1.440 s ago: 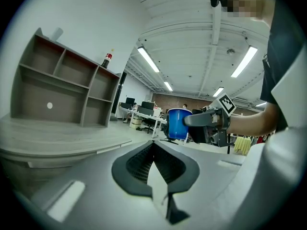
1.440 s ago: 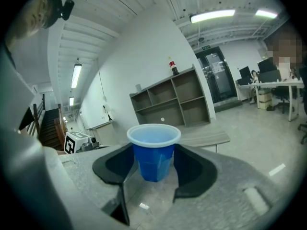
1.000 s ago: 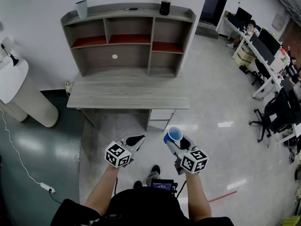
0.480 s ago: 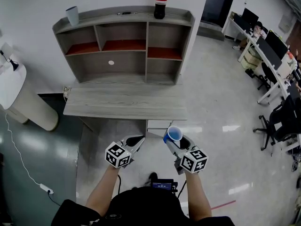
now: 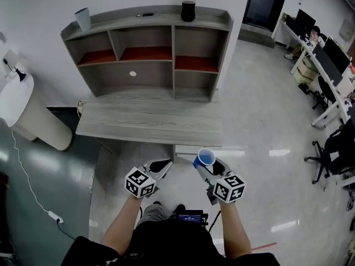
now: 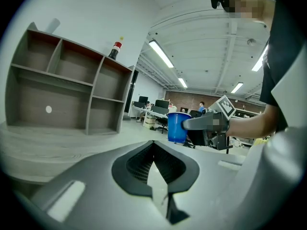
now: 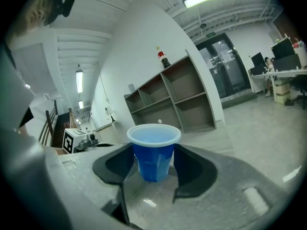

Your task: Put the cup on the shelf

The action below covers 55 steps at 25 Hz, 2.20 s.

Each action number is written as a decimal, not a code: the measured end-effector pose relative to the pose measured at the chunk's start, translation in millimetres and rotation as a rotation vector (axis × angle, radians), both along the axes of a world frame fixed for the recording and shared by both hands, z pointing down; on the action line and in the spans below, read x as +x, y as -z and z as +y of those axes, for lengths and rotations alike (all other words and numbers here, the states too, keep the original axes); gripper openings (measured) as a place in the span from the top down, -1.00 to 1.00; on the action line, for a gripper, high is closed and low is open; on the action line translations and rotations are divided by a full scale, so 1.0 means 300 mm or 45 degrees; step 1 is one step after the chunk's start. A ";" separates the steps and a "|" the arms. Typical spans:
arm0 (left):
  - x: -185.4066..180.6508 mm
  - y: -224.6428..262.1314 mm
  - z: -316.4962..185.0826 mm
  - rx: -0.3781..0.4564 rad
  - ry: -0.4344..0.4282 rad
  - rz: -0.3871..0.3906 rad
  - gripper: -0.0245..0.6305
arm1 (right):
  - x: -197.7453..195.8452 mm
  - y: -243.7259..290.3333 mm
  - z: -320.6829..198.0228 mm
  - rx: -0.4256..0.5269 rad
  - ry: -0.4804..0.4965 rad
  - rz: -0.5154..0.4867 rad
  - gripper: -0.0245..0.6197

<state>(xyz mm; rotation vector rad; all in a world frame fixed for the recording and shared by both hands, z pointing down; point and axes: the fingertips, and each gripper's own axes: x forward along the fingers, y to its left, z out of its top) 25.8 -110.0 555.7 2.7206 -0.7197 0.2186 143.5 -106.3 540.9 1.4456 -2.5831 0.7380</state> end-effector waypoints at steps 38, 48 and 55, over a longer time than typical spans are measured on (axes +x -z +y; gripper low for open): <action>-0.045 -0.041 -0.675 -0.009 -0.235 0.034 0.92 | -0.095 -0.013 -0.601 -0.009 -0.211 0.067 0.12; 0.006 -0.020 -0.741 -0.003 -0.177 0.038 0.92 | -0.072 0.000 -0.680 -0.009 -0.144 0.075 0.12; 0.062 0.017 -0.746 0.018 -0.158 0.048 0.92 | -0.031 0.032 -0.703 0.019 -0.103 0.079 0.12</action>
